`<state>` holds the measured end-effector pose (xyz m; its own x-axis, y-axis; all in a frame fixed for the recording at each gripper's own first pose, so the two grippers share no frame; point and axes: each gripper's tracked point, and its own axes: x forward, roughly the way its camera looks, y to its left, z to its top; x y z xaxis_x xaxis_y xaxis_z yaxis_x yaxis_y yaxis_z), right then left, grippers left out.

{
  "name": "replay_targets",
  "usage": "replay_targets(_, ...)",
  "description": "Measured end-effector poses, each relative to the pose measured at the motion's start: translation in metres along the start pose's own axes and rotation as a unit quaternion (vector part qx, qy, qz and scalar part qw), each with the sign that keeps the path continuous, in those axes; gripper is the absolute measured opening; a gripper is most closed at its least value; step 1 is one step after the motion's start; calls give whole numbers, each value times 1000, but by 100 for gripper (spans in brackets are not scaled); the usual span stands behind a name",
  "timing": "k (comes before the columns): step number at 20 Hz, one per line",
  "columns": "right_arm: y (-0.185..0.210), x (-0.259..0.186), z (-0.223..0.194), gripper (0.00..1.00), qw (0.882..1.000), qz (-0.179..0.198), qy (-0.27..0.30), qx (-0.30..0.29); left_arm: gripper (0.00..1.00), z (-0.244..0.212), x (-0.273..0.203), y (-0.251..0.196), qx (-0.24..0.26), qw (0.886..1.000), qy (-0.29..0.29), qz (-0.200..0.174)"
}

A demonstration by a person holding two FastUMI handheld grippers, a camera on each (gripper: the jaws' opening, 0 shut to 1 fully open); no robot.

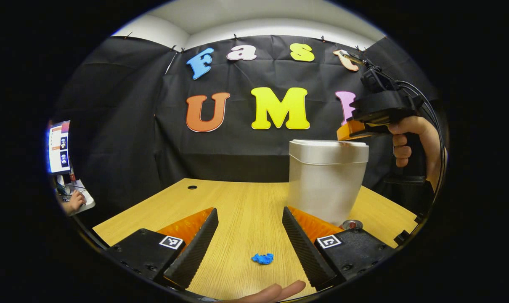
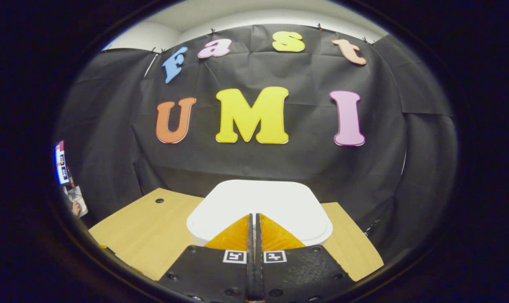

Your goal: Press the lid of the desktop garbage bin to open it, pick up the crumpled paper on the desktop and throw it into the bin, then pick up the pop can on the desktop and drop it into the bin, and finally close the garbage bin lid.

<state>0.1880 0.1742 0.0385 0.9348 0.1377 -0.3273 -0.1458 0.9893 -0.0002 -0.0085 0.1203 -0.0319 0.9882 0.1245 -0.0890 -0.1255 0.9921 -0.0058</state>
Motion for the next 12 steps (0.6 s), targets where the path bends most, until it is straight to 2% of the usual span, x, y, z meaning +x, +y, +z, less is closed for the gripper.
replay_targets(3,1,3,-6,1,1000,12,10,22,99,0,3,-1,5,1000,4,11)
replay_targets(6,3,3,-7,1,1000,21,1,-7,99,-5,4,-9,3,1000,17,10)
replay_targets(10,1,-4,-14,1,1000,18,-9,-7,99,-12,0,-25,10,1000,27,4)
replay_targets(12,0,-4,-16,1,1000,27,-10,12,99,-18,-1,-30,17,999,36,2)
